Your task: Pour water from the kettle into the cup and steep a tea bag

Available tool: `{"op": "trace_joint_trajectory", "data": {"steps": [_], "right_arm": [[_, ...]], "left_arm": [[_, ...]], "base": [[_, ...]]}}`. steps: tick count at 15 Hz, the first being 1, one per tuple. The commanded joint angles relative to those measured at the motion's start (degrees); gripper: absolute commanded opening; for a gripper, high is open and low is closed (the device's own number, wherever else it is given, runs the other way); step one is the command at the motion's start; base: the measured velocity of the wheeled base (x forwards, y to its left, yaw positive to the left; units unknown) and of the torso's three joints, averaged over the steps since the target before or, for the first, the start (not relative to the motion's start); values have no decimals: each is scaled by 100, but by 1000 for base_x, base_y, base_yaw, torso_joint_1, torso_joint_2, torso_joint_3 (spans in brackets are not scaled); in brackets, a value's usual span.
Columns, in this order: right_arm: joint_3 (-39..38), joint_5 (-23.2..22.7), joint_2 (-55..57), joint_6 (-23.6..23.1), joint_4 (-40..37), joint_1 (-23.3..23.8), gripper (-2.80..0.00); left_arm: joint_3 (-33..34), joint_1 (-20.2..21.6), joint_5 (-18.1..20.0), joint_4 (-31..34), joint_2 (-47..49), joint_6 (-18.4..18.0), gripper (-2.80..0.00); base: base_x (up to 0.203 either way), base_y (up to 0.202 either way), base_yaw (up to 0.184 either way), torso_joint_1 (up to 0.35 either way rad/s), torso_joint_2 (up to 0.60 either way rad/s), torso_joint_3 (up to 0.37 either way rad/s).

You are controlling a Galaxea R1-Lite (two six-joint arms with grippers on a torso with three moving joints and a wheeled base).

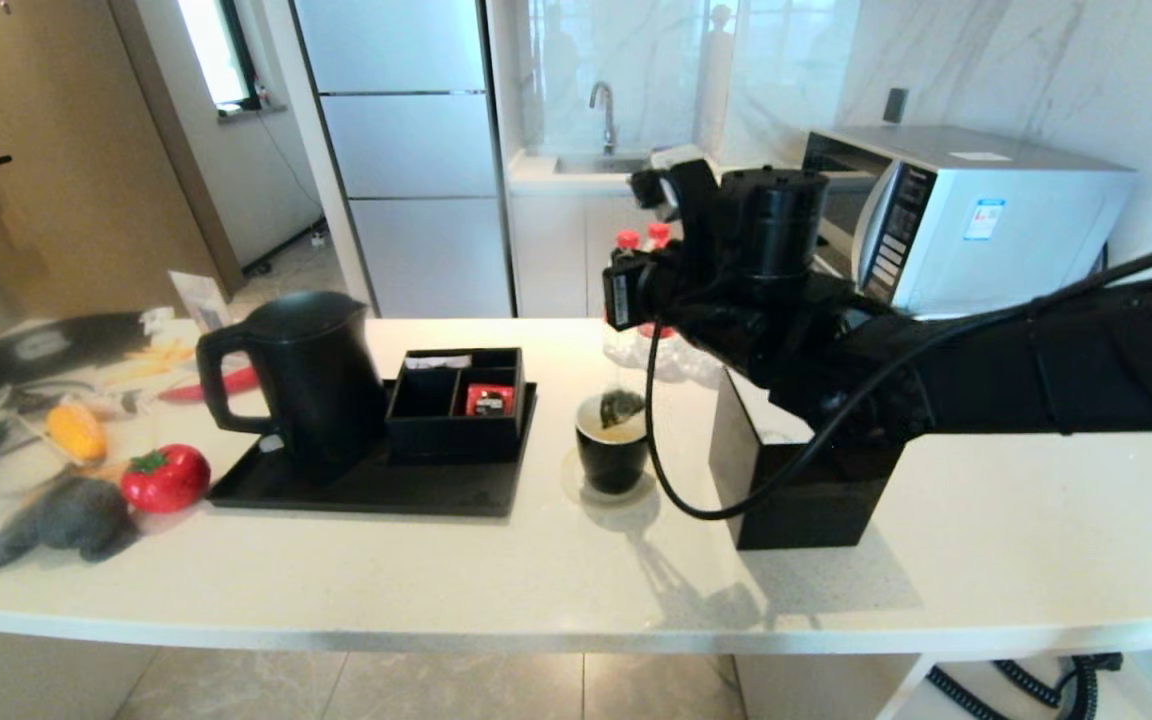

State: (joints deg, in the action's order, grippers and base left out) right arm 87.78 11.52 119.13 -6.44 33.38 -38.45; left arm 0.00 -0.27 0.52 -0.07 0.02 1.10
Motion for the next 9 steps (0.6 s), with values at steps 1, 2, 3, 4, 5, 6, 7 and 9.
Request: {"op": "trace_joint_trajectory", "data": {"steps": [1,2,3,4,5,6,7,9], "right_arm": [[-345,7,5,-6,156,-10,-280],[-578,8,5,-7,296,-13,-280],[-827,7,2,-9,424,-19,-280],[-1084,3,4,-13,568,-26,-280],[-1342,-2,12,-15,728,-29,-280],[-1532,-6,25,-15,849,-33,-280],[-1681,-9,69,-13,1015,-55,-280],[-1798,-9,102,-13,1145,-75,-280]], "left_arm": [[0,0,1,-1,-2,-4,-280],[0,0,1,-1,-2,5,-280],[0,0,1,-1,-2,5,-280],[0,0,1,-1,-2,5,-280],[0,0,1,-1,-2,5,-280],[0,0,1,-1,-2,4,-280],[0,0,1,-1,-2,5,-280],[0,0,1,-1,-2,-4,-280]], "base": [[0,0,0,0,0,0],[0,0,0,0,0,0],[0,0,0,0,0,0],[0,0,0,0,0,0],[0,0,0,0,0,0],[0,0,0,0,0,0],[0,0,0,0,0,0],[0,0,0,0,0,0]]}}
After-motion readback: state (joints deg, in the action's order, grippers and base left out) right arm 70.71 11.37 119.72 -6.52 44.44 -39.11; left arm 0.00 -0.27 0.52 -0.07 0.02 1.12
